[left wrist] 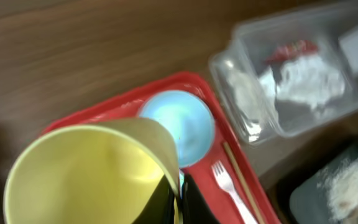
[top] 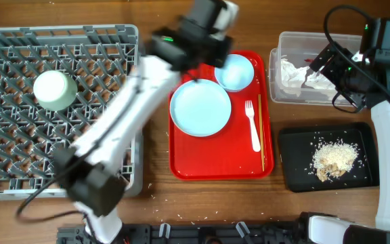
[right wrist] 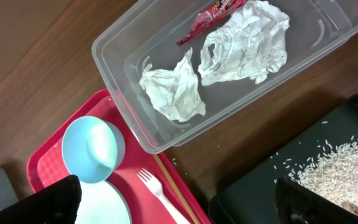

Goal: Sort waste into correct bins and load items into the dishwasher rack
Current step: 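Grasp the yellow cup with the left gripper from the saucer, then carry the yellow cup to the dish rack and lower it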

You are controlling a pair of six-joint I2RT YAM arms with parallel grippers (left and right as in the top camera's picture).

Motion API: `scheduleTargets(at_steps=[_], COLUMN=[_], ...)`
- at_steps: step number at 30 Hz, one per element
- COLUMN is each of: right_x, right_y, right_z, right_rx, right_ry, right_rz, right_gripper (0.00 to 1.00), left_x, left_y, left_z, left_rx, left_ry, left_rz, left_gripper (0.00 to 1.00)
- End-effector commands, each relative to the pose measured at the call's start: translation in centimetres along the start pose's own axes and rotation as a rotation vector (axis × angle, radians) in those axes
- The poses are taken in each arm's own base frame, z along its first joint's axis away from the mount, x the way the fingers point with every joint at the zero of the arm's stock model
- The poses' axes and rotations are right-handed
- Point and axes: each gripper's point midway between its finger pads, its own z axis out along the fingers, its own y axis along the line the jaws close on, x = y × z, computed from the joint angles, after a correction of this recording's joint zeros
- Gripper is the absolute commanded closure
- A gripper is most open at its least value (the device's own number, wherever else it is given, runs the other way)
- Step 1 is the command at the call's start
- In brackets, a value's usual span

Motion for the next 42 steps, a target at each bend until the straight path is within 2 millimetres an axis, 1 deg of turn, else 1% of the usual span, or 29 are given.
scheduleTargets(at_steps=[1, 3, 4, 5, 7, 8, 9, 10, 12, 13, 15, 17, 19, 20, 22, 23, 25, 26, 28, 30, 35, 37, 40, 42], right_x=[-0.5, -0.5, -0.5, -0.5, -0.5, -0.5, -0.5, -0.5, -0.5, -0.5, -0.5, -0.5, -0.5, -0.5, -0.5, -0.5, -0.5, -0.5, -0.5, -0.5, -0.5, -0.6, -0.6, -0.5], right_y=[-0.1, -0.1, -0.1, -0.1, 0.0, 0.0, 0.0, 0.0, 0.0, 0.0, 0.0, 0.0, 0.0, 0.0, 0.0, 0.0, 0.0, 0.0, 0.0, 0.0, 0.0, 0.0, 0.0, 0.0], right_z=[-0.1, -0.1, -0.1, -0.1, -0.1, -0.1, -0.1, -0.1, -0.1, -0.1, -0.1, -0.1, -0.1, -0.1, -0.1, -0.1, -0.1, -0.1, -0.1, -0.1, -0.1, -0.1, -0.1, -0.1], right_rx=[0.01, 0.01, 0.01, 0.01, 0.009, 0.009, 0.009, 0.008, 0.008, 0.008, 0.008, 0.008, 0.008, 0.008, 0.008, 0.008, 0.008, 0.008, 0.008, 0.008, 0.008, 0.008, 0.008, 0.008], right_ry=[-0.016, -0.016, -0.016, -0.016, -0.017, -0.017, -0.017, -0.018, -0.018, -0.018, -0.018, -0.018, -0.018, -0.018, -0.018, -0.018, -0.018, -0.018, -0.018, -0.018, -0.018, -0.018, -0.018, -0.018], right_rz=[0.015, 0.015, 0.015, 0.015, 0.015, 0.016, 0.015, 0.015, 0.015, 0.015, 0.016, 0.015, 0.015, 0.015, 0.015, 0.015, 0.015, 0.015, 0.015, 0.015, 0.015, 0.015, 0.015, 0.015], right_gripper=[0.0, 0.0, 0.0, 0.0, 0.0, 0.0, 0.0, 0.0, 0.0, 0.0, 0.0, 0.0, 0.0, 0.0, 0.0, 0.0, 0.0, 0.0, 0.0, 0.0, 0.0, 0.0, 0.0, 0.0], left_x=[-1.3, -0.9, -0.4, 0.1, 2.7, 4.1, 5.3, 6.1, 7.5, 8.6, 11.6, 13.6, 16.4, 18.2, 19.5, 20.1, 20.8, 21.3, 21.8, 21.9, 22.0, 22.1, 23.1, 23.5], left_y=[6.9, 10.9, 13.4, 15.2, 21.3, 23.5, 25.2, 26.3, 27.5, 28.3, 30.8, 31.8, 33.1, 33.8, 34.1, 34.1, 34.5, 34.7, 34.5, 34.4, 35.0, 35.0, 35.1, 35.0], left_z=[-5.1, -7.0, -8.0, -8.7, -11.1, -12.2, -12.8, -13.4, -14.9, -15.5, -15.9, -16.3, -16.8, -16.9, -17.1, -17.4, -17.7, -17.4, -16.8, -16.7, -16.5, -16.3, -15.3, -14.9], left_rx=[0.074, 0.178, 0.228, 0.254, 0.285, 0.283, 0.285, 0.318, 0.446, 0.5, 0.51, 0.555, 0.592, 0.592, 0.604, 0.639, 0.717, 0.727, 0.743, 0.763, 0.726, 0.718, 0.662, 0.652], left_ry=[-0.014, 0.016, 0.031, 0.037, 0.042, 0.042, 0.037, 0.02, -0.029, -0.056, -0.099, -0.148, -0.199, -0.224, -0.265, -0.31, -0.425, -0.461, -0.484, -0.506, -0.527, -0.513, -0.453, -0.447], left_rz=[-0.339, -0.487, -0.577, -0.639, -0.86, -0.947, -1.015, -1.045, -1.087, -1.123, -1.222, -1.263, -1.376, -1.423, -1.433, -1.448, -1.456, -1.43, -1.416, -1.408, -1.332, -1.347, -1.378, -1.377], left_gripper=[0.96, 0.96, 0.96, 0.96, 0.96, 0.96, 0.96, 0.96, 0.96, 0.96, 0.96, 0.96, 0.96, 0.96, 0.96, 0.96, 0.96, 0.96, 0.96, 0.96, 0.96, 0.96, 0.96, 0.96])
